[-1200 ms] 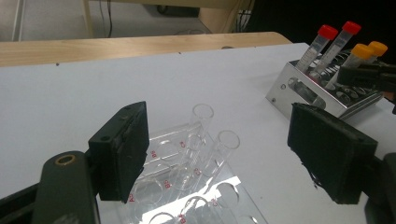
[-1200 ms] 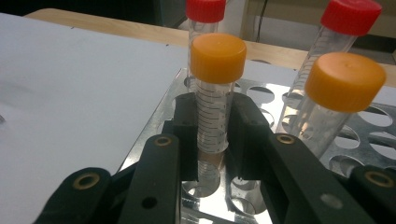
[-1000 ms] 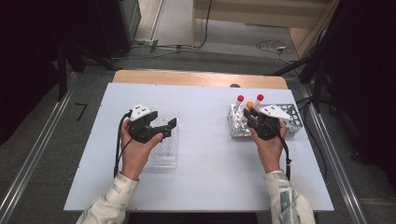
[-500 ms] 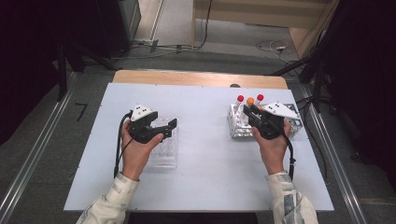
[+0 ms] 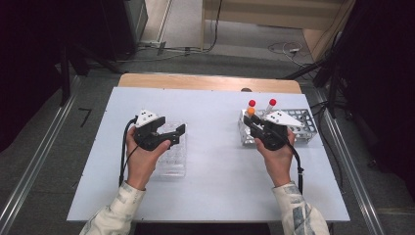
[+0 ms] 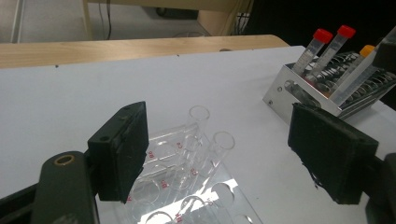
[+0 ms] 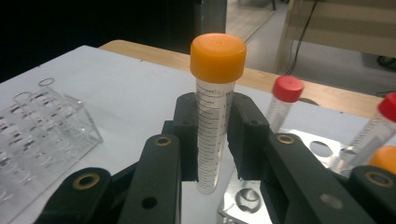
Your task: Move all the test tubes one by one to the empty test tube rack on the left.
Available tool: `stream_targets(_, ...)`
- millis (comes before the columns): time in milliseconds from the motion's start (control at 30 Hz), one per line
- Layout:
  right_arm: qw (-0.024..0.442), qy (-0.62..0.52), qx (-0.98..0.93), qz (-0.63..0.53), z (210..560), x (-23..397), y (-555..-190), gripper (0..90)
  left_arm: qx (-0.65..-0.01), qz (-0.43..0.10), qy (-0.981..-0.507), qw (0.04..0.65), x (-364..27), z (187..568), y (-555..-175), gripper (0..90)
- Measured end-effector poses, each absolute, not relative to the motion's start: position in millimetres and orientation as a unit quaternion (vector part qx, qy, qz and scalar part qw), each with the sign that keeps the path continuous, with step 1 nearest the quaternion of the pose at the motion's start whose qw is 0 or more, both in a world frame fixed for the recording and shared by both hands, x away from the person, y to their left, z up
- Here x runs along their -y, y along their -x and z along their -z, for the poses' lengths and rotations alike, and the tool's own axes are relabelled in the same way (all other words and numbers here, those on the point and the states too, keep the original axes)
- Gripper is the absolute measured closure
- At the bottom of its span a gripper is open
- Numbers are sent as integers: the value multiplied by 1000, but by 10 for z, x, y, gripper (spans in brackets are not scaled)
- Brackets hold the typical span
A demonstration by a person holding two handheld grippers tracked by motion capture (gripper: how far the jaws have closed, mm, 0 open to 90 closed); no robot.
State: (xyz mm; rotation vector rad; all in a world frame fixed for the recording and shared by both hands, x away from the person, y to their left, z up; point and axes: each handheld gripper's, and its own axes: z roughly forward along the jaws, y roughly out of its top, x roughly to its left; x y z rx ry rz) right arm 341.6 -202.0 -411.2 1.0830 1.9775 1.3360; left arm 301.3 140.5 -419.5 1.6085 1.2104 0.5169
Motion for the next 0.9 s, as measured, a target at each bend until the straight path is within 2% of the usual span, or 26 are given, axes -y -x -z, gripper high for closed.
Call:
stream_targets(533,231,-362,-763,-483,4243,1637,-3288,721,-498,-208,-672,508,-1388,4188,-2994,205)
stream_targets(900,216,-335,-787,-471,4389,1369,-3212,721,-475,-202,-684,515,-1236,4147,-2937,217)
